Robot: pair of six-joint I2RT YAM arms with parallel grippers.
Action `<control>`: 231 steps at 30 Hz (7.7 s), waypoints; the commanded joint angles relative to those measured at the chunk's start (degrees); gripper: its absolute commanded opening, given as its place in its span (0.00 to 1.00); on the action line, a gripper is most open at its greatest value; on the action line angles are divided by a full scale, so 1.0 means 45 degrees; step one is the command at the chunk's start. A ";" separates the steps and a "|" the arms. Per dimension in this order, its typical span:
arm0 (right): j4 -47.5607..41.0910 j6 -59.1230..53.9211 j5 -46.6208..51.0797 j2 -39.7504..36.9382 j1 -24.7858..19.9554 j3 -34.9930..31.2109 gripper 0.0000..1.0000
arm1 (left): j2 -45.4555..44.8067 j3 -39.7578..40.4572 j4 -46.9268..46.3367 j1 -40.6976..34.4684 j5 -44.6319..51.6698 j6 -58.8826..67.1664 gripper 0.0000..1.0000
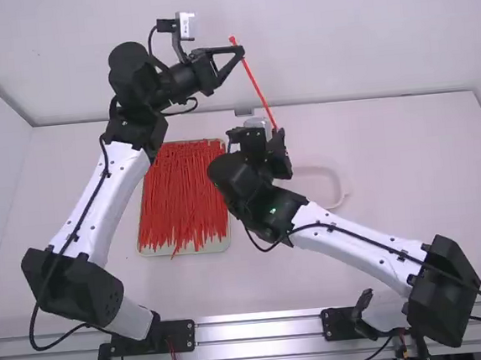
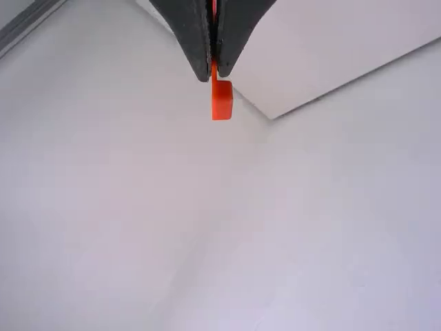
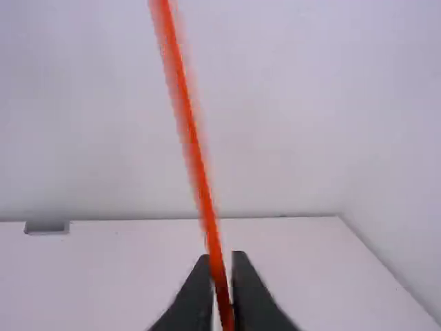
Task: Fasten the cable tie
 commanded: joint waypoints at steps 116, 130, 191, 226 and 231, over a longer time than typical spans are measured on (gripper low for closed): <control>0.8359 0.3492 -3.2805 -0.0345 -0.9272 0.0379 0.00 | 0.0024 0.0287 0.2992 0.0112 0.6936 0.2239 0.13; 0.8359 0.3405 -3.2805 -0.0345 -0.9277 0.0379 0.00 | 0.0024 0.0282 0.3317 -0.0044 0.6601 0.2093 0.13; 0.8966 -0.1919 -3.6521 -0.0364 -1.0321 0.0374 0.99 | 0.2759 0.4911 -0.3449 0.2006 0.4600 0.1205 0.02; 0.5008 -1.5970 -3.6574 -0.0364 -0.9447 0.0355 0.99 | 0.4265 0.5474 -0.6819 0.2035 0.6674 -0.5440 0.03; 0.3643 -1.8676 -3.6584 -0.0364 -0.9345 0.0257 0.99 | 0.4265 0.5348 -0.7509 0.2050 0.6640 -0.6023 0.03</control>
